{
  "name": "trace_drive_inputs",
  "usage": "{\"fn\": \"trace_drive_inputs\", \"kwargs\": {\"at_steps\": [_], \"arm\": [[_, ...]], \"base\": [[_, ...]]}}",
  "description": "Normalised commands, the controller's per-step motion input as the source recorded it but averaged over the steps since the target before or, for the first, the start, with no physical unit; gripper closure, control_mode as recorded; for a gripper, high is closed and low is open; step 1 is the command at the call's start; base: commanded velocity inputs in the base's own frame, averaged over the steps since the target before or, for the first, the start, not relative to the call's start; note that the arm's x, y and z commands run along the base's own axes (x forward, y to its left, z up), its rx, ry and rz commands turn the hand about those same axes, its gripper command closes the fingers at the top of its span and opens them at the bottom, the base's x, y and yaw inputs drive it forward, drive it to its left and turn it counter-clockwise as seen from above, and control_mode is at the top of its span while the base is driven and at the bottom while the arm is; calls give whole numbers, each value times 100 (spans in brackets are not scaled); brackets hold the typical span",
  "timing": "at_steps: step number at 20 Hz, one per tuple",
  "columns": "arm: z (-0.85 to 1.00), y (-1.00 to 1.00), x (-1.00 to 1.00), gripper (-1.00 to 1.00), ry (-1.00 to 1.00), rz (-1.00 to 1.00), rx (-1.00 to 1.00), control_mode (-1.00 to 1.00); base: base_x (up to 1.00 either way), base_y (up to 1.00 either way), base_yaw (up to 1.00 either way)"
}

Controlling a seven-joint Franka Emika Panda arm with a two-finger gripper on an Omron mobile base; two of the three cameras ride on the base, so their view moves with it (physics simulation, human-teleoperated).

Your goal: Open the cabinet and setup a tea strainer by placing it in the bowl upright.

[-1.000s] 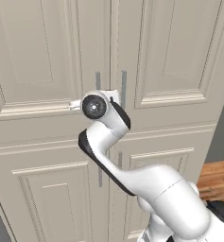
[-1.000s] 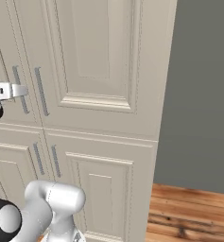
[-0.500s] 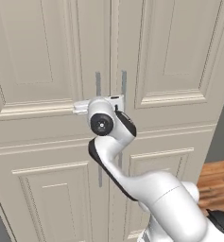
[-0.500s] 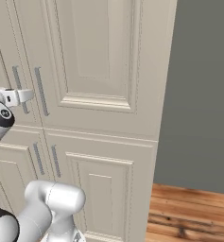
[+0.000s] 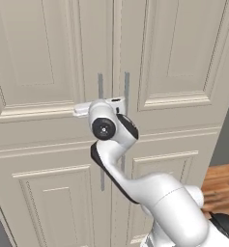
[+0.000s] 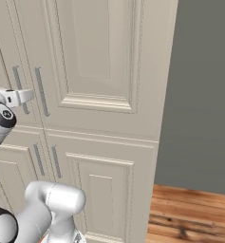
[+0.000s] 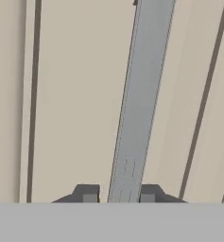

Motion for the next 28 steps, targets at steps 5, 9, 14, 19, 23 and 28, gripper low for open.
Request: {"fn": "trace_drive_inputs", "kwargs": {"at_steps": [5,9,14,19,23,28], "arm": [[0,7,-25,100,0,-2,0,-100],[-2,48,-92,100,0,-12,0,-100],[-4,66,-100,100,0,-15,0,-100],[-13,77,-88,100,2,-15,0,-100],[-14,77,-100,100,2,-9,1,-100],[-20,68,-100,100,0,-5,3,-100]], "base": [[0,0,0],[0,0,0],[0,0,0],[0,0,0],[0,0,0],[0,0,0]]}}
